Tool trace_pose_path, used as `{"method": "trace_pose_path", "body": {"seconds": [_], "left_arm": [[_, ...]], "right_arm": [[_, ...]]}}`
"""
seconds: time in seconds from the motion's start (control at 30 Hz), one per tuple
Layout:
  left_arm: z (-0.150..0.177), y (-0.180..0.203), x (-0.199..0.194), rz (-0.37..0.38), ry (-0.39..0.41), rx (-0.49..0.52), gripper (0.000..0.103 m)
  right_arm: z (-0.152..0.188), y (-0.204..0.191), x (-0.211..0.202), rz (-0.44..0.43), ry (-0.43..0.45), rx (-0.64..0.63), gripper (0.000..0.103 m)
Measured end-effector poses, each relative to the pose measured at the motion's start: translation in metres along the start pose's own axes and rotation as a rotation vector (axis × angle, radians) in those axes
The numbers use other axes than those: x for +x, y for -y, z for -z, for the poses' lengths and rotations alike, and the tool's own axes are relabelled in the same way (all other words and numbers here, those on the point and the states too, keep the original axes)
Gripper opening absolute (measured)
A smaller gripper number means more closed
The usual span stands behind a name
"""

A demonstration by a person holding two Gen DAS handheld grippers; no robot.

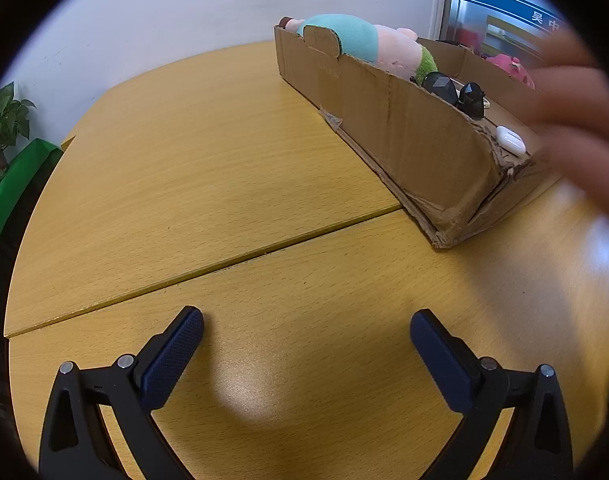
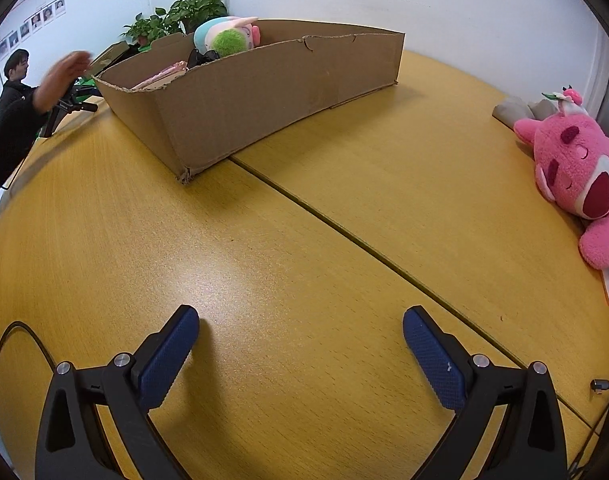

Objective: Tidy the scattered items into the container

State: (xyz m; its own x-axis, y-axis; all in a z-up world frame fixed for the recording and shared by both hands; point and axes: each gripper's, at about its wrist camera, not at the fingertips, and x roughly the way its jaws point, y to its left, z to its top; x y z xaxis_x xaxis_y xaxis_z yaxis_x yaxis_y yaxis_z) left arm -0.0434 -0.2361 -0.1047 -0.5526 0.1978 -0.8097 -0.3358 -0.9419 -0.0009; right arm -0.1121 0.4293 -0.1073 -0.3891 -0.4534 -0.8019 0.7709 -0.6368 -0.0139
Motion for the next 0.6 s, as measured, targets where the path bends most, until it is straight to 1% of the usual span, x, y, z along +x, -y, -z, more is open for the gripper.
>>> {"method": "trace_pose_path", "body": {"seconds": [0.6], "left_arm": [[-0.0003, -0.0009, 0.0002, -0.003, 0.0, 0.0, 0.103]], "right_arm": [[0.0003, 0.0036, 0.0008, -0.004, -0.001, -0.007, 0.103]]}}
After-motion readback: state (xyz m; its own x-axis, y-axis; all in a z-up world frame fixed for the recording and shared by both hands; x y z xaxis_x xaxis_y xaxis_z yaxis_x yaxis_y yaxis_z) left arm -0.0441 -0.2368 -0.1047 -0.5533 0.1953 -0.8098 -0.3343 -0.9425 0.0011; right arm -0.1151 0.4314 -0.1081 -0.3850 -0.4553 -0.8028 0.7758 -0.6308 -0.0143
